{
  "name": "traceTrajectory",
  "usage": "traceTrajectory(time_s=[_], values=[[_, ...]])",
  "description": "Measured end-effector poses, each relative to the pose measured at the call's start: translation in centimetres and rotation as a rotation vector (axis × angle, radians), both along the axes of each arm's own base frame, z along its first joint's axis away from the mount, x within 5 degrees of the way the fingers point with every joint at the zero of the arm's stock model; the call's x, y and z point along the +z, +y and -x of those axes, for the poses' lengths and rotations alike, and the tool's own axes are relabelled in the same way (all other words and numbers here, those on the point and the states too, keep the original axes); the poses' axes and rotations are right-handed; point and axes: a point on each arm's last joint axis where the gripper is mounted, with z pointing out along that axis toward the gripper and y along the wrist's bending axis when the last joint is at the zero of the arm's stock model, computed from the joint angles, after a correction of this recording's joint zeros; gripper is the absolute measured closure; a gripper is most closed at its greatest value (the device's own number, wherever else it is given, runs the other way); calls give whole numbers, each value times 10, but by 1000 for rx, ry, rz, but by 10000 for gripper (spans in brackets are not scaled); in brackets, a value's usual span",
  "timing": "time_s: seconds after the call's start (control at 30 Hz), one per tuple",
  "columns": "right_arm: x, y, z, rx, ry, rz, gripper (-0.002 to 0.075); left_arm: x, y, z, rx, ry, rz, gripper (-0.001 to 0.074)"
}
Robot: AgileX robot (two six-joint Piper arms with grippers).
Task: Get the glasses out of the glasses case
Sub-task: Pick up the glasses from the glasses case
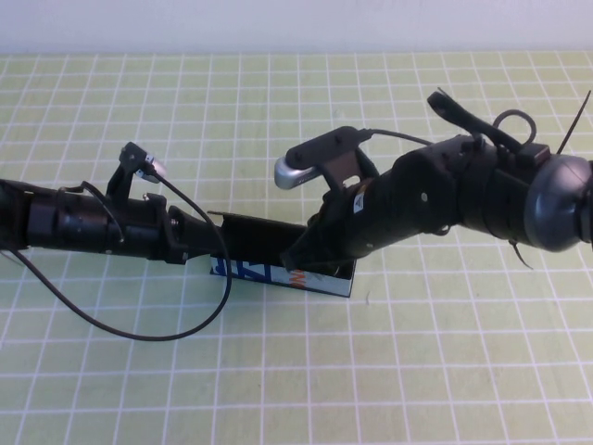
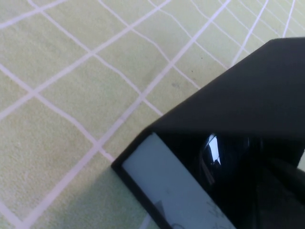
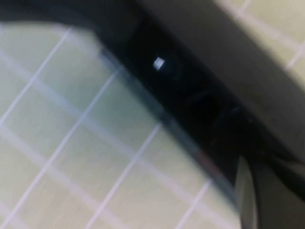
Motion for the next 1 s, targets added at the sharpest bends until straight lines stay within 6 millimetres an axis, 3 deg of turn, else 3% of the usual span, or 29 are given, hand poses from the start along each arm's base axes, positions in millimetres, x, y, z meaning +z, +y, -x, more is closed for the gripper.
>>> traceTrajectory(time_s=[0.4,0.7,1.0], values=[[7,-12,-53,-99,-23,-31,741,1,-2,4,-47,11,20,739],[-14,-8,-88,-124,45,-10,742,2,-2,6,-61,19,32,739],[-32,-7,-101,-132,127,9,742,1,-2,6,-66,20,29,739]])
